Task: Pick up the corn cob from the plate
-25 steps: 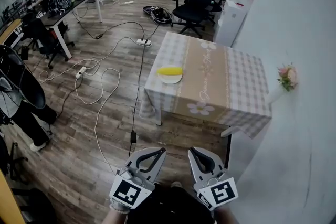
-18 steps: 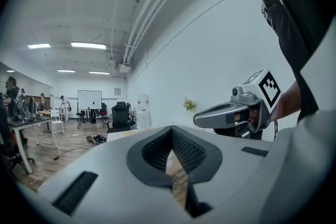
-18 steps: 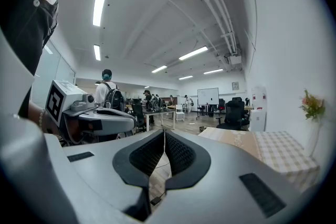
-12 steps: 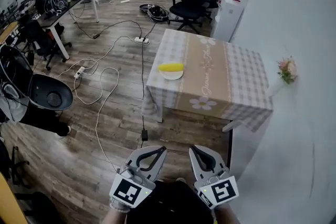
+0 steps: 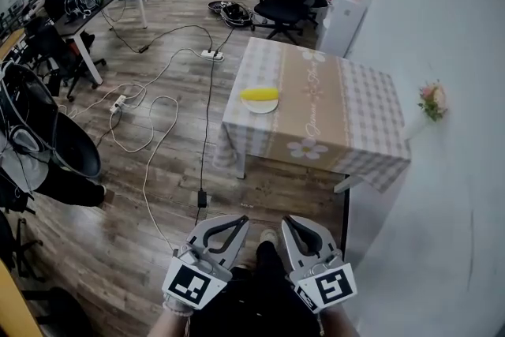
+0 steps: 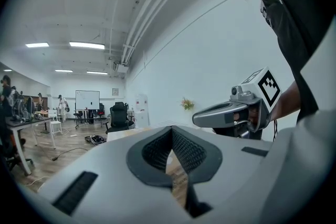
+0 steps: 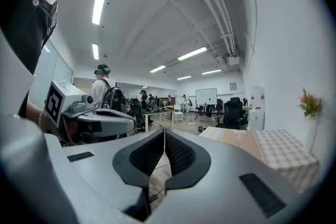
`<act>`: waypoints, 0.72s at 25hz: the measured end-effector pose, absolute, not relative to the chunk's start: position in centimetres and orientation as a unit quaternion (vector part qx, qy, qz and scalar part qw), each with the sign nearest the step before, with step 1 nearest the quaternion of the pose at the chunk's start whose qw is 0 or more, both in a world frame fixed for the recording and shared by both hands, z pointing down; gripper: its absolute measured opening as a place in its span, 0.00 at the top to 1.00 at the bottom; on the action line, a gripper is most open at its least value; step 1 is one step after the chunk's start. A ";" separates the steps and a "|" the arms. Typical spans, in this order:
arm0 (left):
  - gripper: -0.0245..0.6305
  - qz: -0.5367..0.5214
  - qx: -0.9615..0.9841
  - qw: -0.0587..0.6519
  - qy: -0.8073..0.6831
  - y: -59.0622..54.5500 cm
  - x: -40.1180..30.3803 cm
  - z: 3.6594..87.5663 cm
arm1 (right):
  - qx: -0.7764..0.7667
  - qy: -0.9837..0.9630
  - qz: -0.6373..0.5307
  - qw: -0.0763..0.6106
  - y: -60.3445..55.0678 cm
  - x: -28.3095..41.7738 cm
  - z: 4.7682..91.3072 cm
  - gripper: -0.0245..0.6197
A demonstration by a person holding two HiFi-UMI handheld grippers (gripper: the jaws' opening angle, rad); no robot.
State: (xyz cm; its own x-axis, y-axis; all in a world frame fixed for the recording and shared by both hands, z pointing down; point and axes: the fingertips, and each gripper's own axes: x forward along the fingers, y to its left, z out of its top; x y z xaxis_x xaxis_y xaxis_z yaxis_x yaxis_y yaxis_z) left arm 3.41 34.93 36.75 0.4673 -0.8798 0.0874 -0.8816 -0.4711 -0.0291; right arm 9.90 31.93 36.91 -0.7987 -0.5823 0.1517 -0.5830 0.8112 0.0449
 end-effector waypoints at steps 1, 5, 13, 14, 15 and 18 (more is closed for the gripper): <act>0.94 0.046 0.857 0.010 -0.514 34.8 3.4 36.8 | 0.308 -0.948 0.001 0.078 31.8 9.9 36.8 0.90; 0.94 0.047 0.857 0.006 -0.514 34.0 3.3 36.8 | 0.308 -0.948 -0.005 0.084 30.8 10.0 36.9 0.90; 0.94 0.044 0.851 0.007 -0.523 30.7 3.2 36.7 | 0.295 -0.952 -0.008 0.081 27.3 9.4 36.8 0.90; 0.94 0.044 0.850 0.007 -0.524 30.2 3.2 36.7 | 0.293 -0.953 -0.008 0.081 26.8 9.4 36.9 0.90; 0.94 0.046 0.850 0.007 -0.525 29.6 3.2 36.8 | 0.291 -0.953 -0.007 0.080 26.2 9.3 37.0 0.90; 0.94 0.049 0.848 0.007 -0.528 27.8 3.1 37.0 | 0.286 -0.955 -0.004 0.082 24.5 9.2 37.4 0.90</act>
